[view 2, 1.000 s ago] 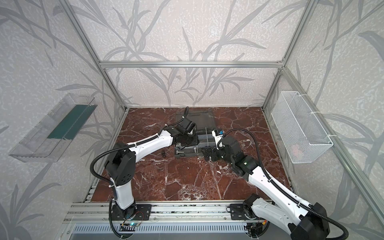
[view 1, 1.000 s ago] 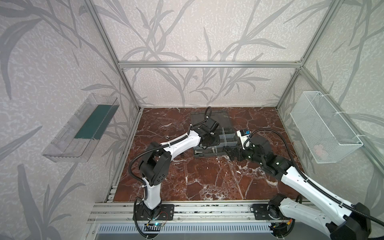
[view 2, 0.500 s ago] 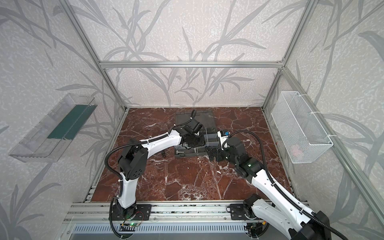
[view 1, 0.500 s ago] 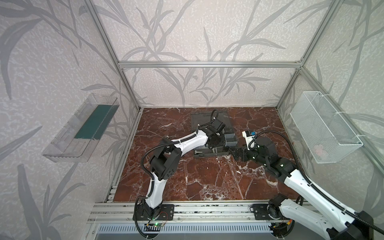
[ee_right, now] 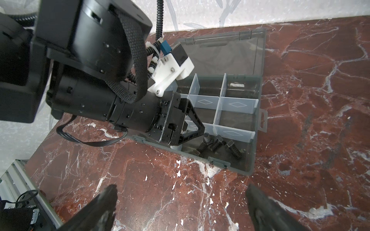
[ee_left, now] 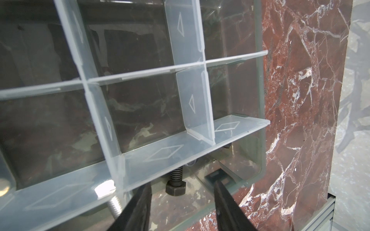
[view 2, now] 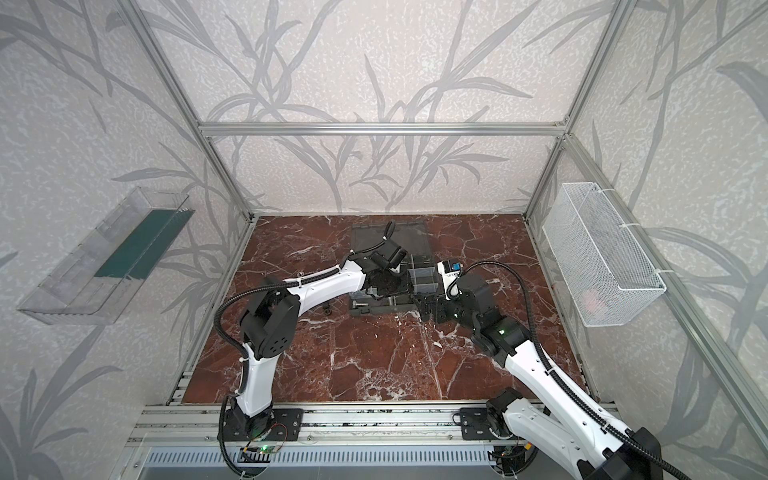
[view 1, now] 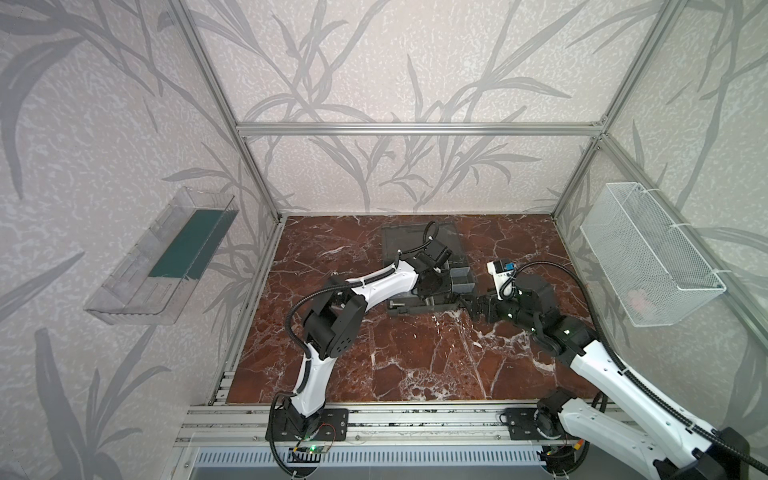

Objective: Sort the screws and nuts into containers
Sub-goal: 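Open the left gripper to drop the black bolt into a compartment, then move the open left gripper back over the pile while the right gripper draws back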

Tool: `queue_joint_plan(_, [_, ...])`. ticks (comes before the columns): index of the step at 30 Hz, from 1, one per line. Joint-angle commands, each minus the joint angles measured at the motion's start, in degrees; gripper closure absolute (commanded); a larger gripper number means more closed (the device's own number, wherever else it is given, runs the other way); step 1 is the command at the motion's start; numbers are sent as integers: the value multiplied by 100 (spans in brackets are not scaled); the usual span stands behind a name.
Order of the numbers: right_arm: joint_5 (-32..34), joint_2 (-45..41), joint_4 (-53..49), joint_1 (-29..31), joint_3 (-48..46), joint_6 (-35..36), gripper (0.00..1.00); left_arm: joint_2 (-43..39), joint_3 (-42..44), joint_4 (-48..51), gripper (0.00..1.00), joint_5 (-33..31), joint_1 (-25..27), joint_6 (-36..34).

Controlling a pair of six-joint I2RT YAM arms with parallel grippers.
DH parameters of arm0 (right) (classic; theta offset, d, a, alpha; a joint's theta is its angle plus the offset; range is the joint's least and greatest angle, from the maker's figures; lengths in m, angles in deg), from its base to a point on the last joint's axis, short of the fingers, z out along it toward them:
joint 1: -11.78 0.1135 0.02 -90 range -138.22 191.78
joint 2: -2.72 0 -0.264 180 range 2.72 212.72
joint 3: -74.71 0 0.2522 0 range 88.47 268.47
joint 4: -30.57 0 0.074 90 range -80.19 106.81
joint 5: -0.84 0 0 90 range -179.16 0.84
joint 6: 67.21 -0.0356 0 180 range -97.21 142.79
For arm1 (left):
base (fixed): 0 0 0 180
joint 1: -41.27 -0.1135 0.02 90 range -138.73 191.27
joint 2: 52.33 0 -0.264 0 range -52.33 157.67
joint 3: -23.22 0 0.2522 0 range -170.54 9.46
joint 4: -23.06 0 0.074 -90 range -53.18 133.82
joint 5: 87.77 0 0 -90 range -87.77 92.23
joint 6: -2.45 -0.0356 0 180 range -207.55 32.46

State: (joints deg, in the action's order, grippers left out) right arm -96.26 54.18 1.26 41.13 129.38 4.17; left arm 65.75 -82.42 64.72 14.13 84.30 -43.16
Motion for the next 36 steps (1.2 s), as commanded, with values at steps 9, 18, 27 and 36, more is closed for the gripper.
queue_joint_plan(9, [-213, 55, -9, -34, 56, -14, 1, -1126, 178, 315, 19, -404, -308, -438])
queue_joint_plan(18, [-328, 268, 85, -8, 249, 51, 1, -2141, 948, 408, 0, -762, -885, -711])
queue_joint_plan(27, [-252, 897, 228, 464, 674, 247, 1, -3070, 2128, 401, 1, -469, -1848, -627])
queue_joint_plan(36, [-41, 1438, 491, 1136, 831, 183, 1, -3091, 3096, 302, 11, -521, -2404, -647])
